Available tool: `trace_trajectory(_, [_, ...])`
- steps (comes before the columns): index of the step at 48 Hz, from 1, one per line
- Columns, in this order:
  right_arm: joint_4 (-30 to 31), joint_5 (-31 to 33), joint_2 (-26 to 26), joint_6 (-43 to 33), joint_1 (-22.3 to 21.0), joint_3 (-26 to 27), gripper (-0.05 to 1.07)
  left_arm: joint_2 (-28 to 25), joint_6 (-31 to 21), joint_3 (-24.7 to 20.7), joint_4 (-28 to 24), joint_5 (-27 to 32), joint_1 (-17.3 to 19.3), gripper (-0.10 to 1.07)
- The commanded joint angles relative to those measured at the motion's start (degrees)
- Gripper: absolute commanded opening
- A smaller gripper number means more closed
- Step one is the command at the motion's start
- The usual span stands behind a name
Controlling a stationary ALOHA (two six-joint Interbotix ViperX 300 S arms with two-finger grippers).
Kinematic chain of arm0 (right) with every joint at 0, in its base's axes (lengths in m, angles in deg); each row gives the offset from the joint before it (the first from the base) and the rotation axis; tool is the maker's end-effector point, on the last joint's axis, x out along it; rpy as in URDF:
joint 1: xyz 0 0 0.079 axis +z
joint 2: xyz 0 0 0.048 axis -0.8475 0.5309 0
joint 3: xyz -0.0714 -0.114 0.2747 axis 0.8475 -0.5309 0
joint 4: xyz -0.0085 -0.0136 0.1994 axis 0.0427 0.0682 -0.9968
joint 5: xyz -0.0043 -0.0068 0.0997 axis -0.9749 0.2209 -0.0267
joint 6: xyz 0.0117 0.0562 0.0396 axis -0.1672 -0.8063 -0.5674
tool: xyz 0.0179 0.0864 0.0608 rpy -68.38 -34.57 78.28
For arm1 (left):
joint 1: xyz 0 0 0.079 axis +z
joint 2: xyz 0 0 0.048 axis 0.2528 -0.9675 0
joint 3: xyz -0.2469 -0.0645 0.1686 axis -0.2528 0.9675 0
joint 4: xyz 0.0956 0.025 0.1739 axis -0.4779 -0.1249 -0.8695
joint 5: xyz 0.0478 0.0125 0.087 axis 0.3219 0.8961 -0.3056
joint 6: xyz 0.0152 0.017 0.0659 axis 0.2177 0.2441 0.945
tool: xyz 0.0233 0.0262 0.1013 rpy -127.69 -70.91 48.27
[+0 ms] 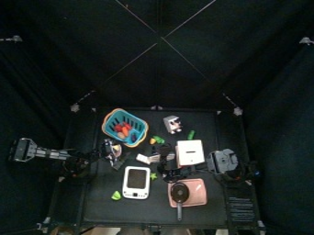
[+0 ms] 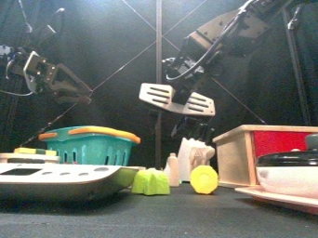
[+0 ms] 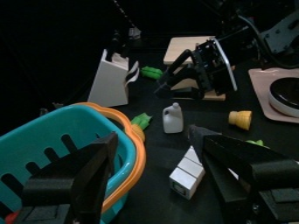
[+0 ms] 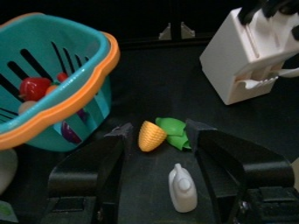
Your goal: Grab ketchup
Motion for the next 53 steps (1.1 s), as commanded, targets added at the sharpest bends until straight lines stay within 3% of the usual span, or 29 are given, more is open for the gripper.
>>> trace_trajectory(1, [0.6,-0.3,-5.0,0.1,-0.1,-0.4,0.87,0.6,0.0,-1.5,0.1,-1.5,0.8,0.98])
trace_trajectory(12, [2.3,-6.3,-12.0,0.2,-0.5,-5.6,0.87,1.7,0.1,-1.3,0.0,-4.0,2.3,0.98])
trace_trajectory(20, [3.2,-19.3,-18.1,0.3,-2.4,-10.8,0.87,1.9,0.1,-1.1,-0.3,-6.2,2.1,0.98])
trace_trajectory(26, [8.2,-27.5,-21.0,0.2,-4.2,-14.6,0.87,1.9,0.1,-1.1,-1.3,-6.1,1.5,0.98])
trace_trajectory(35, [17.2,-38.2,-22.8,0.2,-7.5,-17.7,0.87,1.9,-0.1,-1.2,-1.1,-6.2,1.1,0.98])
trace_trajectory(43, [22.5,-49.3,-23.3,0.1,-10.7,-18.0,0.87,1.9,-0.1,-1.6,2.2,-4.3,1.1,0.98])
trace_trajectory(53, [26.9,-53.2,-23.4,0.1,-11.9,-18.5,0.87,1.9,0.1,-2.6,6.9,2.1,1.3,0.98])
